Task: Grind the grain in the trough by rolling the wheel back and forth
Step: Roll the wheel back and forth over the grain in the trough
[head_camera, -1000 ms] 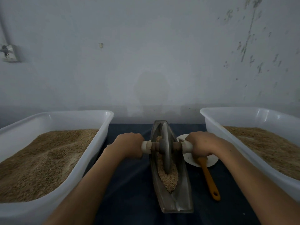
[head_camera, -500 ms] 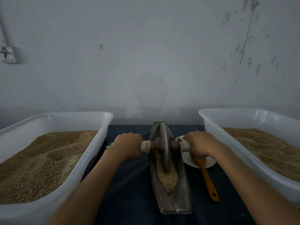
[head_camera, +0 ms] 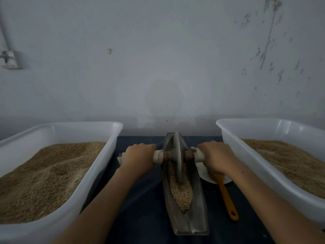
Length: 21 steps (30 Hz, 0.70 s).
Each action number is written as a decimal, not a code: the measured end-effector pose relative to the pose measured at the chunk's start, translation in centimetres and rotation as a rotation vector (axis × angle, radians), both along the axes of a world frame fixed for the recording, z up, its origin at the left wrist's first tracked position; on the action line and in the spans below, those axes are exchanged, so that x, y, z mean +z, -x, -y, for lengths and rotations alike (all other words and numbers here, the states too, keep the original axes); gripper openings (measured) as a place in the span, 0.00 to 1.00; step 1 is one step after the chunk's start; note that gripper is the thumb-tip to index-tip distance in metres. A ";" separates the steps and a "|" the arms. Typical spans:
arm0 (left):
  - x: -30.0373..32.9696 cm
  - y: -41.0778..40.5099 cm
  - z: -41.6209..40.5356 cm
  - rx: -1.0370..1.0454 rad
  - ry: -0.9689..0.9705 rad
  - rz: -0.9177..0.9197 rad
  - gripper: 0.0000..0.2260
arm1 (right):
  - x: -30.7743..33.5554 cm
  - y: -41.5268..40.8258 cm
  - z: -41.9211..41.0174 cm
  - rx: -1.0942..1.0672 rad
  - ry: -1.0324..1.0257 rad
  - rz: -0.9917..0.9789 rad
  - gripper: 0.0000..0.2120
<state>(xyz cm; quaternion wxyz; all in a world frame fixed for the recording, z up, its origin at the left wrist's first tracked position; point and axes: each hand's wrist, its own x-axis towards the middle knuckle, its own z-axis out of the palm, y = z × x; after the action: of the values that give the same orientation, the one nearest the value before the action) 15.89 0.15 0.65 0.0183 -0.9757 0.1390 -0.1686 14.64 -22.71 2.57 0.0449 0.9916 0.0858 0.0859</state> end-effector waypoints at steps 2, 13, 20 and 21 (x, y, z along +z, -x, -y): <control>-0.4 -0.1 0.0 0.009 0.025 0.037 0.09 | -0.3 0.0 -0.1 0.003 -0.011 0.058 0.09; 1.2 0.4 -0.1 -0.026 -0.037 -0.259 0.10 | 1.5 0.9 0.1 -0.010 0.041 -0.253 0.10; 1.9 0.7 -0.3 -0.046 -0.003 -0.479 0.14 | 2.3 1.4 0.0 -0.031 0.022 -0.400 0.14; 1.8 0.6 -0.3 -0.045 -0.001 -0.455 0.13 | 2.2 1.4 0.0 -0.034 0.022 -0.379 0.14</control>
<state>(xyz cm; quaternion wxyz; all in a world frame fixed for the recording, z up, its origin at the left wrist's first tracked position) 15.29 0.44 2.40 -0.0170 -0.9852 0.1614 0.0556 13.28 -22.70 4.76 0.0401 0.9908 0.0769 -0.1040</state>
